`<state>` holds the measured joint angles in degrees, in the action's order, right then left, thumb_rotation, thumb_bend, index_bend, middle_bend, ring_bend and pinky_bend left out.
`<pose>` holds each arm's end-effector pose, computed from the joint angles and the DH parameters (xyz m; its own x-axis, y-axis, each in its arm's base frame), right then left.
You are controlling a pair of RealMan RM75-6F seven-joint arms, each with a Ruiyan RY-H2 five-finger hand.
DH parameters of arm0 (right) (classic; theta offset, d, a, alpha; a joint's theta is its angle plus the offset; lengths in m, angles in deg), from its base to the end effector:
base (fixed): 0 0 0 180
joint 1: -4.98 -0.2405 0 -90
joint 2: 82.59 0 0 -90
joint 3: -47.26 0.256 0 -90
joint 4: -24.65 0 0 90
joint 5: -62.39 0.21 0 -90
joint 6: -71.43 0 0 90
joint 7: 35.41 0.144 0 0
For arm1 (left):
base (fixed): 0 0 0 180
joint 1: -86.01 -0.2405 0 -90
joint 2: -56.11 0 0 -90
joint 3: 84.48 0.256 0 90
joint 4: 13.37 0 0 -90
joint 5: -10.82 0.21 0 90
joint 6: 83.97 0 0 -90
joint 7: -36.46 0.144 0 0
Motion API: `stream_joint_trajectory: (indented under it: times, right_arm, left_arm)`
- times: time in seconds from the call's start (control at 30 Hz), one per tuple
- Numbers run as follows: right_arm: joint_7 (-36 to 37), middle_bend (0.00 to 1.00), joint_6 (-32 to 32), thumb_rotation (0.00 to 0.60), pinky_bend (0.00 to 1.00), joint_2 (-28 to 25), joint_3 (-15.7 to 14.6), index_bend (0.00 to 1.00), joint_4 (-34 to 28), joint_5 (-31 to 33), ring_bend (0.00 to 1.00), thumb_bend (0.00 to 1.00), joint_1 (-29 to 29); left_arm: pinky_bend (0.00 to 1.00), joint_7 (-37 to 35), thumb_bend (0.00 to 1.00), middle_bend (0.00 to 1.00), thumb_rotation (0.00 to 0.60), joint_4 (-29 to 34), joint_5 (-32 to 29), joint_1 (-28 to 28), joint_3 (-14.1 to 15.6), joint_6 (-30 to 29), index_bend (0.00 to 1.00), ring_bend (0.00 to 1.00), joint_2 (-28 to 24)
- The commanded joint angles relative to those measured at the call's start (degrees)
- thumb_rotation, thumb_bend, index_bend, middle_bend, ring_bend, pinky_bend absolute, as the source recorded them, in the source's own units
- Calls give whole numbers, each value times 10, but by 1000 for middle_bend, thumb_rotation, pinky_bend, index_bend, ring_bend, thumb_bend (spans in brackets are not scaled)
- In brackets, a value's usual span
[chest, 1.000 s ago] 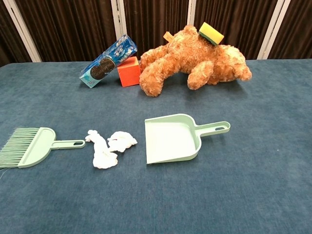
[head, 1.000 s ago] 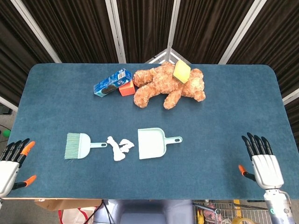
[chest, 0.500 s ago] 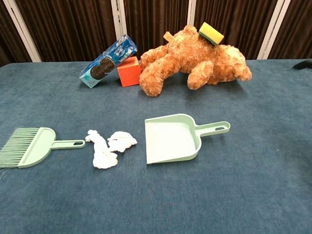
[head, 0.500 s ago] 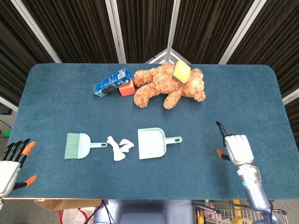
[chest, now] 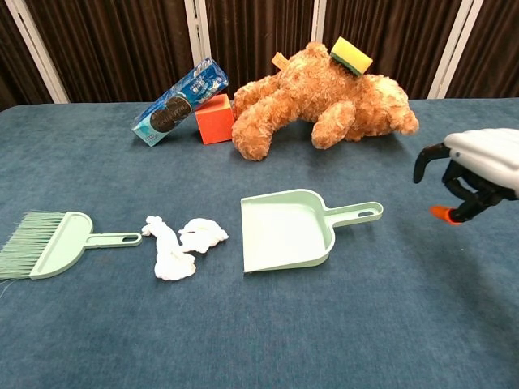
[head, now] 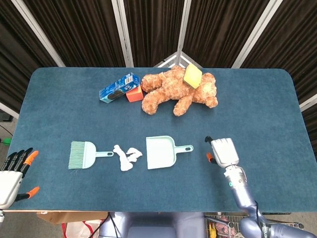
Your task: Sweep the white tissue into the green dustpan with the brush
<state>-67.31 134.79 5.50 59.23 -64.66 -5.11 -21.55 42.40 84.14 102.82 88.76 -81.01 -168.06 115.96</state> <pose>-0.2058 -0.2963 0.0076 0.5120 -0.1751 0.8409 -0.8549 -0.1990 0.4791 -0.3009 0.1440 0.1525 0.4827 0.1358 0.8652 0.8757 -0.0857 -0.4752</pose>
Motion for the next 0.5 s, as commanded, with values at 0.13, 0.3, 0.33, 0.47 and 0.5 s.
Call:
stream_joint_trajectory:
  times: [0.13,0.3,0.33,0.47,0.5]
  right_arm:
    - [-18,840,-5,600,902,40,4,386,22,24,842,353,-24]
    - [-24,840,-4,600,903,65,5,386,39,41,842,353,-35]
    - [-26,840,-4,600,903,69,4,386,42,44,842,353,-37]
    - [-29,840,1,600,903,79,-2,386,45,49,842,353,-39]
    - [-30,840,0,600,903,86,-3,386,52,52,842,353,-41]
  left_arm:
    - [0,-4,0,0,600,1,-1,1,0,2,0,0,-2]
    - [0,-8,0,0,600,1,-3,0,1,3,0,0,-5]
    - [0,-9,0,0,600,1,-4,0,1,4,0,0,-5]
    - [0,-11,0,0,600,0,-5,1,1,5,0,0,-6]
    - [0,-11,0,0,600,0,-5,1,1,6,0,0,-6]
